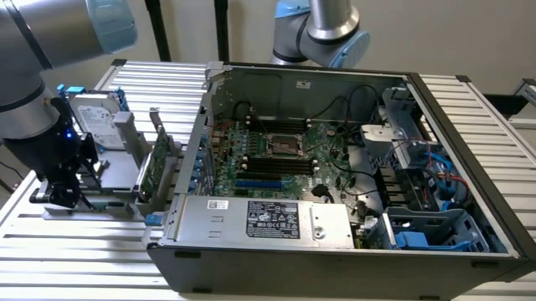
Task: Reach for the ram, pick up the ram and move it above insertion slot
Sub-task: 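Pick up the ram and move it above insertion slot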
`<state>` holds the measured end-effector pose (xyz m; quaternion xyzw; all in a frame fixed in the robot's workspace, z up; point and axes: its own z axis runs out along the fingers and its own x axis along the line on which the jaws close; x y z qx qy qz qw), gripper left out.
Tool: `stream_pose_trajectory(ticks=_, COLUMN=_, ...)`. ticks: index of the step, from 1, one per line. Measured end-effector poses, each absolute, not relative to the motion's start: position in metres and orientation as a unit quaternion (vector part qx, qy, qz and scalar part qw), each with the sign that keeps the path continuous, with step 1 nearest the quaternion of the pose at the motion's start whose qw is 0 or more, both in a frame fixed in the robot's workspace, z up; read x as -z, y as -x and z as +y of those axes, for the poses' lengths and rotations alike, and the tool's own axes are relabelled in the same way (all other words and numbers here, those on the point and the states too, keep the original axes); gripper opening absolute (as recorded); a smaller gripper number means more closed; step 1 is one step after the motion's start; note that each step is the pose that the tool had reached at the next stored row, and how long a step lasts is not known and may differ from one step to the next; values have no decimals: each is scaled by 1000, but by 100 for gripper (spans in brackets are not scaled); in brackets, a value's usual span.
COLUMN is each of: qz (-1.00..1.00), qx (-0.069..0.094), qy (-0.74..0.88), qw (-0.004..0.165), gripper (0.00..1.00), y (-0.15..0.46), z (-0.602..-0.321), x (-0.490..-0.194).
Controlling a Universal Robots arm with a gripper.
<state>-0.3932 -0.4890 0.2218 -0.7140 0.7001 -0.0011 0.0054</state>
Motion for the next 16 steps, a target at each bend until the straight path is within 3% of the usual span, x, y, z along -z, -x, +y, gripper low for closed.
stream_pose_trajectory(ticks=16, qz=701, qx=0, qy=713, qw=4, gripper=48, y=397, z=-489, x=-200)
